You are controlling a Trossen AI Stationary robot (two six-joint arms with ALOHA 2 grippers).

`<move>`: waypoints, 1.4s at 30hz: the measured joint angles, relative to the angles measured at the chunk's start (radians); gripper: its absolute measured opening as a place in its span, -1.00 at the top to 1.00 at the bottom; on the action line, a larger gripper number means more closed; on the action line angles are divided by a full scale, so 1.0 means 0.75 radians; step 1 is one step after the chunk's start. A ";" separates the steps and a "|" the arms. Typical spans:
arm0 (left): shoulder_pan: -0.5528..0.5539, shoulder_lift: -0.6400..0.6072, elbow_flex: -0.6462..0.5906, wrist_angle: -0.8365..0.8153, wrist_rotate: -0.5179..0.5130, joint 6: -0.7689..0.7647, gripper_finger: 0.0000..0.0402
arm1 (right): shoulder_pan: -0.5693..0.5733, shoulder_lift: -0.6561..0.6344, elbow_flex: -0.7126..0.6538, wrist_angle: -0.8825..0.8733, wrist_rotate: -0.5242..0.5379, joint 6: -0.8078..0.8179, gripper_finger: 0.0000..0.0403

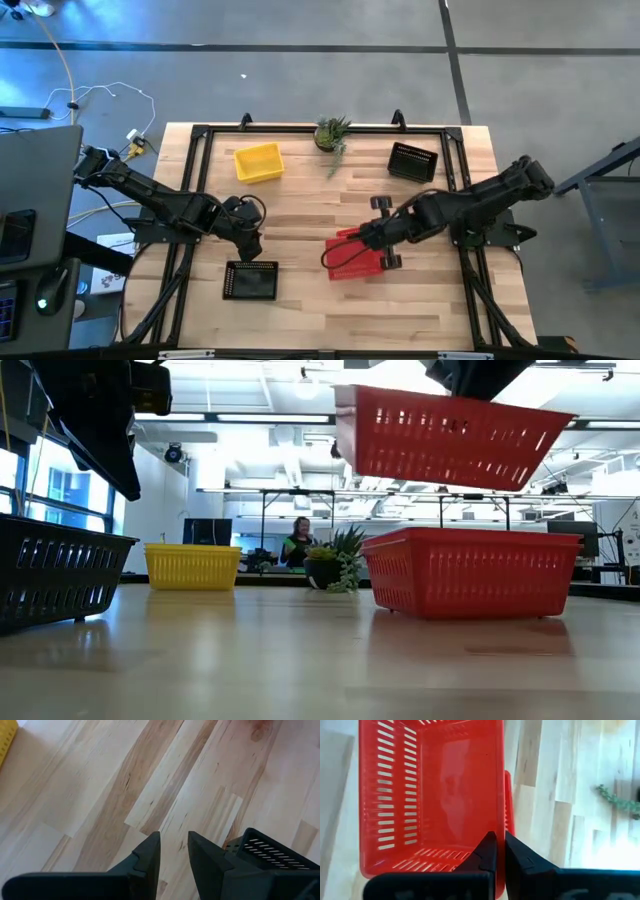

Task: Stack baskets by color
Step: Stack the bottom red bin on top of the top red bin on the table

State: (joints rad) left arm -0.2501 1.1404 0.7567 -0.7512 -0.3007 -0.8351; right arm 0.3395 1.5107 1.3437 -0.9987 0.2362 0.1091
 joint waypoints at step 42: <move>-0.001 0.000 0.000 0.001 0.001 0.012 0.57 | -0.156 -0.405 -0.316 -0.016 0.035 -0.105 1.00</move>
State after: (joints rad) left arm -0.2504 1.1404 0.7567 -0.7506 -0.3000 -0.8260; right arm 0.2226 1.2072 1.1069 -1.0105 0.2623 0.0305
